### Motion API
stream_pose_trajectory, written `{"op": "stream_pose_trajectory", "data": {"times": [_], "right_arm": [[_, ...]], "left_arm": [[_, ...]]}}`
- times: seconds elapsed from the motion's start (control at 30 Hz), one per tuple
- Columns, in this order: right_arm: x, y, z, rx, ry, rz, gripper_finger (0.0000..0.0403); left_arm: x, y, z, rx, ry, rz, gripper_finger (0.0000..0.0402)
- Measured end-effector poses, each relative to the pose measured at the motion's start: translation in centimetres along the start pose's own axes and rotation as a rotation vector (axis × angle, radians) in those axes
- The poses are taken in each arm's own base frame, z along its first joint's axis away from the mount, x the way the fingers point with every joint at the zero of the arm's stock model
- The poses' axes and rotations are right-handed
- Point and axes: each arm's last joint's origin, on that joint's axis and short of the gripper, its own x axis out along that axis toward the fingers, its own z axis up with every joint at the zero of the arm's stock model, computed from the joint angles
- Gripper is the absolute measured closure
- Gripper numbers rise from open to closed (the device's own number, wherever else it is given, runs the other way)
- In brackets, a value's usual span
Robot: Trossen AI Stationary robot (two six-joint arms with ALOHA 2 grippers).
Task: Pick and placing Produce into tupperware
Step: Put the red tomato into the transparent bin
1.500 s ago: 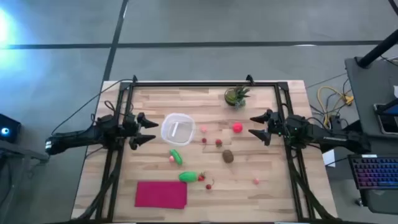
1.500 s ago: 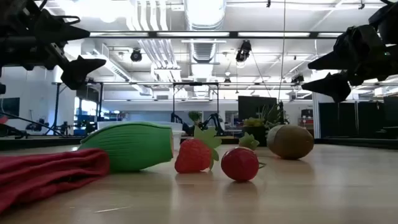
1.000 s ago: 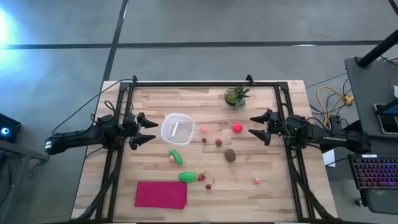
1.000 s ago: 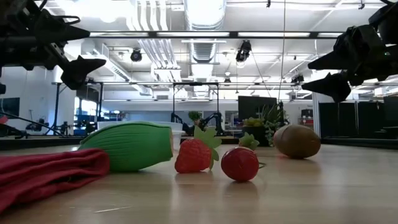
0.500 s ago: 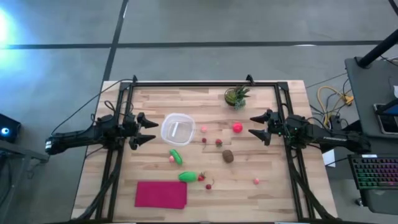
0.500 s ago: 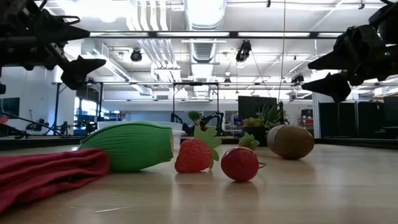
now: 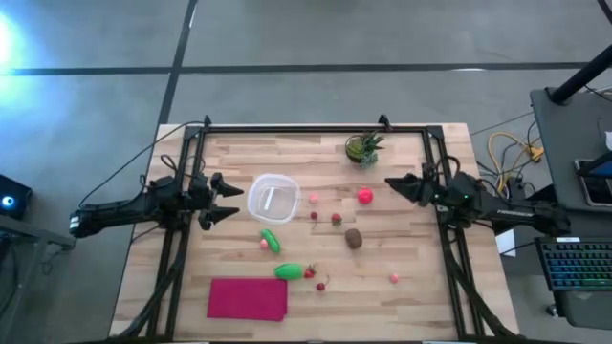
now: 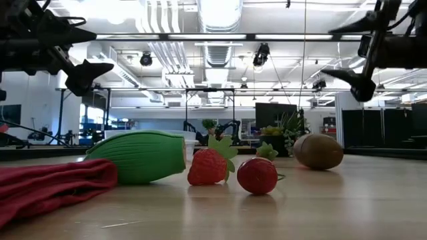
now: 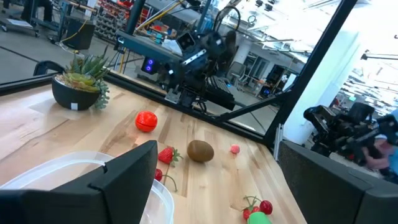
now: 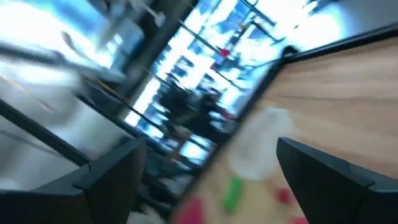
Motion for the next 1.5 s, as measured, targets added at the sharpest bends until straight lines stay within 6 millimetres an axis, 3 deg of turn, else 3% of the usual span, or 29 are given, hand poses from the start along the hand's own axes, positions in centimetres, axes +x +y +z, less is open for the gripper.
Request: {"op": "stream_pose_trajectory", "data": {"times": [0.27, 0.43, 0.5, 0.63, 0.7, 0.8, 0.9, 1.23, 1.5], "right_arm": [[0.0, 1.1, 1.1, 0.13, -0.166, 0.083, 0.005], [1.1, 1.6, 0.7, 0.134, 0.113, -0.035, 0.0051], [2.0, 2.7, 1.4, 0.075, 0.164, -0.124, 0.0051], [5.0, 7.0, 4.6, -0.206, 0.155, -0.251, 0.0051], [6.2, 8.3, 6.0, -0.345, 0.195, -0.481, 0.0051], [6.8, 8.4, 6.9, -0.447, 0.3, -0.946, 0.0051], [7.8, 8.7, 7.0, -0.444, 0.446, -1.153, 0.0051], [12.4, 7.1, 5.2, -0.473, 0.804, -1.364, 0.0051], [15.6, 7.7, 5.4, -0.61, 0.892, -1.273, 0.0051]], "left_arm": [[0.0, 0.0, 0.0, 0.0, 0.0, -0.001, 0.0082], [0.0, 0.0, 0.0, 0.0, 0.0, -0.001, 0.0082], [0.0, 0.0, 0.0, 0.0, 0.0, 0.0, 0.0082], [0.0, 0.0, 0.0, 0.0, 0.0, 0.0, 0.0082], [0.0, 0.0, 0.0, 0.0, 0.0, -0.001, 0.0082], [0.0, 0.0, 0.0, 0.0, 0.0, 0.0, 0.0082], [0.0, 0.0, 0.0, 0.0, 0.0, -0.001, 0.0082], [0.0, 0.0, 0.0, 0.0, 0.0, 0.0, 0.0082], [0.0, 0.0, 0.0, 0.0, 0.0, 0.0, 0.0082]]}}
